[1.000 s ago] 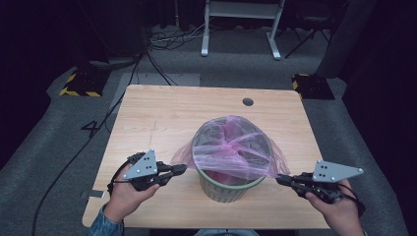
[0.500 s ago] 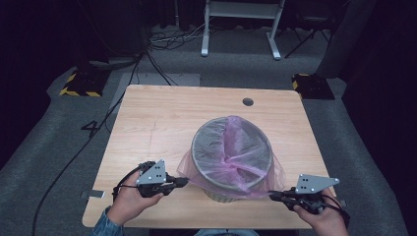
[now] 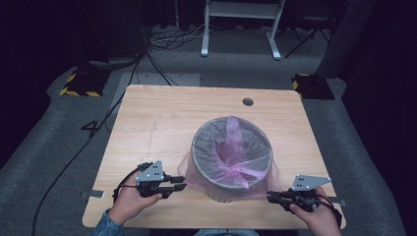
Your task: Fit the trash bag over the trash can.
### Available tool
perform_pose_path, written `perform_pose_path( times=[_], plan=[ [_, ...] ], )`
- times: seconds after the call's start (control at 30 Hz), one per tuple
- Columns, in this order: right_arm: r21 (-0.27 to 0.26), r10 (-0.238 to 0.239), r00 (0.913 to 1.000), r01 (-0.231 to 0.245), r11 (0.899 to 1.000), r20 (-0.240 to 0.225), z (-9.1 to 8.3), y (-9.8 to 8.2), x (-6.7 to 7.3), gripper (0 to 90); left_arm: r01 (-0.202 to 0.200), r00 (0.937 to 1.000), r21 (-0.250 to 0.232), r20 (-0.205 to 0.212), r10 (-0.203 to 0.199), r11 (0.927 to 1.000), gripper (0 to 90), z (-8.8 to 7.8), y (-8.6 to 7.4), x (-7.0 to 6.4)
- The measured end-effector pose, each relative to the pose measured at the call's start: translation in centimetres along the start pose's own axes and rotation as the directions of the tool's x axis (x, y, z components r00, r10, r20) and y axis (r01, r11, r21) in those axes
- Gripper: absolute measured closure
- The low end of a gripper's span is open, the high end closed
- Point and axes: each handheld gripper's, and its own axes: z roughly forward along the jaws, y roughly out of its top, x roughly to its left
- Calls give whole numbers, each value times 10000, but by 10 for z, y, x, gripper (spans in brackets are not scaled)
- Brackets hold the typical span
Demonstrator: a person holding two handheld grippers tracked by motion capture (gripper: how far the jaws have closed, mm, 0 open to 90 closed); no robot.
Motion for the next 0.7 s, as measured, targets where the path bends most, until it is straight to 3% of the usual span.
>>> perform_pose_path(
  times=[0.07,0.13,0.33,0.47,0.53,0.63,0.67,0.7],
  plan=[
    [-350,-80,9999,84,9994,110,-6,2,2,527,-63,9987,-155,-513,55,9999,452,-7,1,0],
    [-584,-393,9985,416,9974,390,-13,5,4,442,-2,9978,-472,-667,-30,9989,393,-14,2,-1],
    [-1436,-737,9929,866,9858,929,-36,18,11,316,-154,9947,-1242,-1026,26,9921,292,-28,12,-4],
    [-1901,-739,9896,966,9770,1233,-37,30,14,220,-305,9967,-1382,-789,197,9899,240,-19,22,-8],
    [-1905,-853,9897,1062,9759,1150,-30,35,16,228,-435,9975,-1281,-603,360,9908,234,-11,27,-11],
    [-1779,-926,9896,1113,9777,1100,-18,40,15,274,-639,9954,-1052,-778,558,9924,230,1,33,-8],
    [-1720,-945,9895,1125,9786,1096,-14,41,14,358,-610,9957,-1086,-759,529,9922,229,4,34,-6],
    [-1627,-1084,9890,1238,9789,1002,-13,43,13,503,-559,9966,-1142,-673,484,9919,228,6,36,-5]
  ],
)
